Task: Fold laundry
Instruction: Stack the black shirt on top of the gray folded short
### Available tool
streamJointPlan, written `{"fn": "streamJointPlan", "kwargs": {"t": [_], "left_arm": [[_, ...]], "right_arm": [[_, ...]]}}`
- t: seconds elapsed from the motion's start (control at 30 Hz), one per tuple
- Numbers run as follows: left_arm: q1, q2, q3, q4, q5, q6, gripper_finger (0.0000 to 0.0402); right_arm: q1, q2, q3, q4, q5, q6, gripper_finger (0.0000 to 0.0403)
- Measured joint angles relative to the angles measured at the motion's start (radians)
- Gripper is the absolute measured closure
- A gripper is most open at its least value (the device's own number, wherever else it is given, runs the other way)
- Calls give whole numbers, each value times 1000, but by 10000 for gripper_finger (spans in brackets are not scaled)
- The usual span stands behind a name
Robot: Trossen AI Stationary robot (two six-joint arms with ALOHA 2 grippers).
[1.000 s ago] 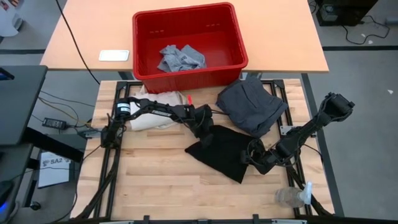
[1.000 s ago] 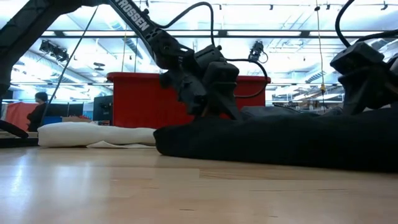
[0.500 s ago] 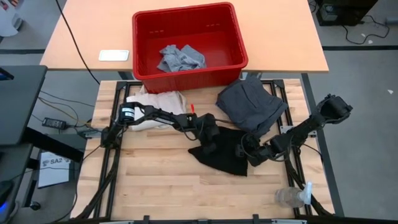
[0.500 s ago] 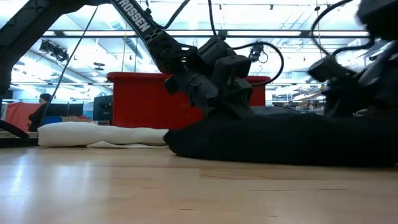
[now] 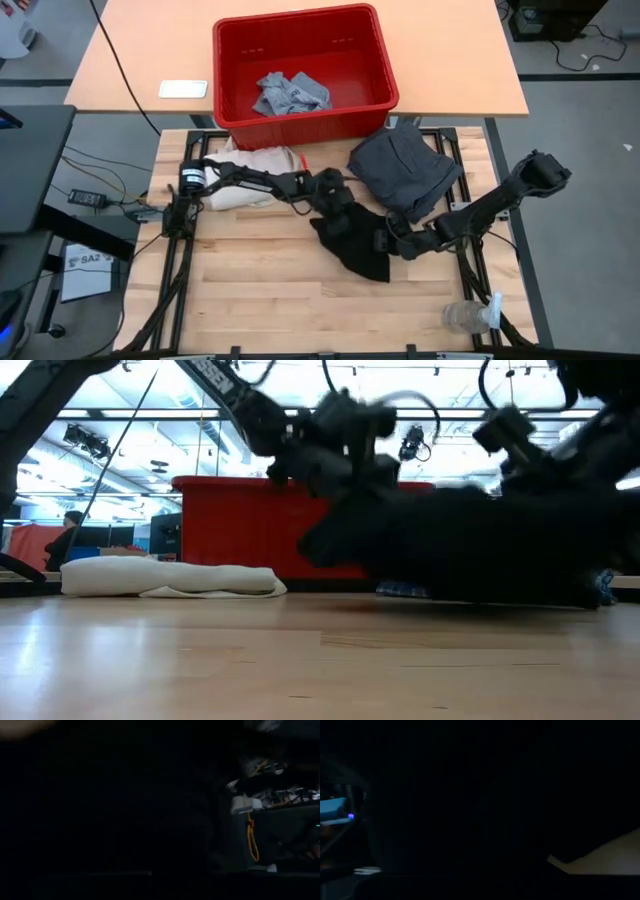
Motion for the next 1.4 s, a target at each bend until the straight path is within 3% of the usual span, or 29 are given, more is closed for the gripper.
{"fn": "streamJointPlan", "kwargs": {"t": [0.13,0.33,0.63,0.93,1.4], "left_arm": [[28,-46,47,1,-8,56,355],[93,-46,186,-145,-28,152,355],[178,-42,376,-261,-102,317,355],[224,107,555,-238,-112,304,355],[255,413,923,-235,-153,330,355]], "right_arm": [[0,-58,42,-100,67,-3,371],[-25,-163,99,-306,173,5,371],[-94,-322,253,-779,292,-26,371],[-200,-413,284,-974,293,-30,371],[-335,-442,284,-1243,311,63,371]]}}
